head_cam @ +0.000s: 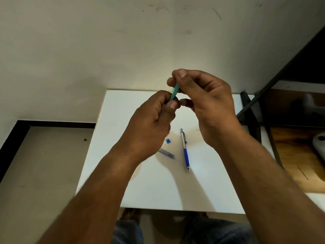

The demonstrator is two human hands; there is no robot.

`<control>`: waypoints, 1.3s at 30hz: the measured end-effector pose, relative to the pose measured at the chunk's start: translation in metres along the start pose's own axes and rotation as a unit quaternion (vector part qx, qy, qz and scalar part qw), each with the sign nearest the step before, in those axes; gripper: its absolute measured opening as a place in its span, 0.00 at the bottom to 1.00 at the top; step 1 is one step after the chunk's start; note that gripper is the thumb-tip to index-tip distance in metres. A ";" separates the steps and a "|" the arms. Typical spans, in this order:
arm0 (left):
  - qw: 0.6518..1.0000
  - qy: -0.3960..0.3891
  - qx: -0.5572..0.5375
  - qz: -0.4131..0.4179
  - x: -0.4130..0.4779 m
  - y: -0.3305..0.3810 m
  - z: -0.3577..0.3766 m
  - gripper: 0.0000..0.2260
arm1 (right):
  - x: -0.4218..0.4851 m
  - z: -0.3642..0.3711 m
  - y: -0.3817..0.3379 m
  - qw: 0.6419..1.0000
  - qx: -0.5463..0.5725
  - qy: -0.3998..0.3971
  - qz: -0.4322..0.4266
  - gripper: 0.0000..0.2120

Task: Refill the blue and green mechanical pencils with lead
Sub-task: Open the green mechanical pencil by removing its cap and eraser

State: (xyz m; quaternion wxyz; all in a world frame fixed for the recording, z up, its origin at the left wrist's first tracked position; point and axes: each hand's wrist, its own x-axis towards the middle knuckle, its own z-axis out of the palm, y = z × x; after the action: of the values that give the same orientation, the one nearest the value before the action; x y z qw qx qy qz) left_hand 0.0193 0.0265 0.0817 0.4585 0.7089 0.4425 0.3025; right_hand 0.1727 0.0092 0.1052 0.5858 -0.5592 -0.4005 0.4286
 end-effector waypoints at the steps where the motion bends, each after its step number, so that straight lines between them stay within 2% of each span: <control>1: 1.000 0.005 0.024 -0.002 0.000 -0.001 0.000 0.09 | 0.000 0.000 -0.001 1.000 0.010 0.002 0.006 0.05; 5: 0.998 -0.006 0.038 -0.050 -0.002 -0.003 -0.003 0.12 | 0.005 -0.012 -0.008 0.991 0.108 0.065 0.034 0.09; 8: 0.998 0.009 0.006 -0.066 -0.002 -0.004 -0.009 0.12 | 0.012 -0.027 -0.003 0.996 -0.015 0.068 0.050 0.12; 12: 0.997 0.023 -0.045 -0.059 0.001 -0.003 -0.012 0.12 | 0.015 -0.038 0.011 0.974 -0.184 0.060 0.117 0.13; 15: 0.996 0.018 -0.058 -0.064 0.001 -0.004 -0.012 0.12 | 0.023 -0.050 0.018 0.927 -0.330 -0.010 0.180 0.17; 17: 0.996 0.018 -0.062 -0.069 0.001 -0.004 -0.013 0.12 | 0.025 -0.061 0.028 0.863 -0.448 -0.098 0.212 0.18; 19: 0.995 0.018 -0.067 -0.069 0.001 -0.003 -0.013 0.12 | 0.022 -0.066 0.039 0.803 -0.521 -0.173 0.233 0.16; 20: 0.995 0.018 -0.068 -0.069 0.001 -0.003 -0.013 0.12 | 0.022 -0.067 0.042 0.788 -0.536 -0.186 0.238 0.14; 25: 0.996 0.008 -0.049 -0.079 0.001 -0.005 -0.012 0.14 | 0.024 -0.062 0.046 0.793 -0.544 -0.136 0.240 0.10; 31: 0.996 -0.004 -0.028 -0.090 0.000 -0.007 -0.011 0.14 | 0.020 -0.046 0.072 0.703 -0.617 -0.172 0.310 0.16; 37: 0.996 -0.014 -0.004 -0.089 -0.002 -0.009 -0.011 0.15 | 0.025 -0.048 0.081 0.703 -0.605 -0.192 0.320 0.18; 38: 0.996 -0.015 0.005 -0.088 -0.003 -0.009 -0.011 0.15 | 0.027 -0.051 0.074 0.711 -0.608 -0.180 0.303 0.17; 39: 0.996 -0.016 0.015 -0.086 -0.003 -0.009 -0.011 0.16 | 0.029 -0.053 0.066 0.735 -0.605 -0.154 0.266 0.15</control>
State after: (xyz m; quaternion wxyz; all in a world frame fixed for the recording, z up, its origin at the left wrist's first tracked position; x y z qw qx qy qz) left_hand 0.0052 0.0298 0.0777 0.4794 0.6793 0.4991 0.2441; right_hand 0.2287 0.0210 0.0364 -0.0833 -0.8059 -0.4945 0.3146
